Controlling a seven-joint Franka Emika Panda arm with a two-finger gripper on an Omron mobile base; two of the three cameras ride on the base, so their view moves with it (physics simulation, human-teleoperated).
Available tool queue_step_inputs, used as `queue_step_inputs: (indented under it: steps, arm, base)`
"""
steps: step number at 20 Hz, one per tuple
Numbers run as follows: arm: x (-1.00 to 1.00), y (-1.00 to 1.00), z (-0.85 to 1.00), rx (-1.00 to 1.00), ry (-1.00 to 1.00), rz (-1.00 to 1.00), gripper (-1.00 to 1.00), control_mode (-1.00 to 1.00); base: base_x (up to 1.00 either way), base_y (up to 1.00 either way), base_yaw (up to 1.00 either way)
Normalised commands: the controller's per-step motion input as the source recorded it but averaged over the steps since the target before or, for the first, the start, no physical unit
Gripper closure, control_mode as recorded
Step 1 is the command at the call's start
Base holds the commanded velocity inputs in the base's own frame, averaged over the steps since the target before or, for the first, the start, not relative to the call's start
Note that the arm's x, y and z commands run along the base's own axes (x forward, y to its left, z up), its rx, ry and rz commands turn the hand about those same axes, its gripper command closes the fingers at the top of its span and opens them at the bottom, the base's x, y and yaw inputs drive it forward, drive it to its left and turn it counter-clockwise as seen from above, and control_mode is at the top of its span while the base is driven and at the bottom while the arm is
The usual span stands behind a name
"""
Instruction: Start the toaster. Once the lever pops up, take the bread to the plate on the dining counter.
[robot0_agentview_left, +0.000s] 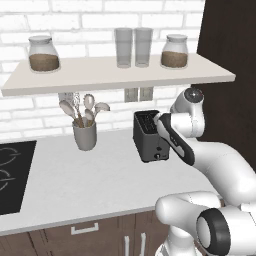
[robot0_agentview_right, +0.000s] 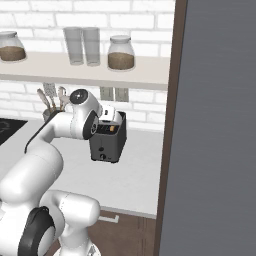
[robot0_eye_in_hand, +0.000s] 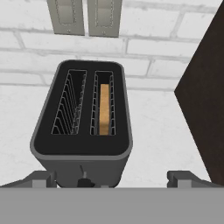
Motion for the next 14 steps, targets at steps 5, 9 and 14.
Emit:
queue_step_inputs:
  steps: [5, 9, 14]
  arm:
    - [0.0, 0.0, 0.0, 0.0, 0.0, 0.0, -1.0, -1.0]
    - [0.0, 0.0, 0.0, 0.0, 0.0, 0.0, -1.0, -1.0]
    - [0.0, 0.0, 0.0, 0.0, 0.0, 0.0, -1.0, -1.0]
  base:
    - [0.0, 0.0, 0.0]
    - [0.0, 0.0, 0.0]
    - [0.0, 0.0, 0.0]
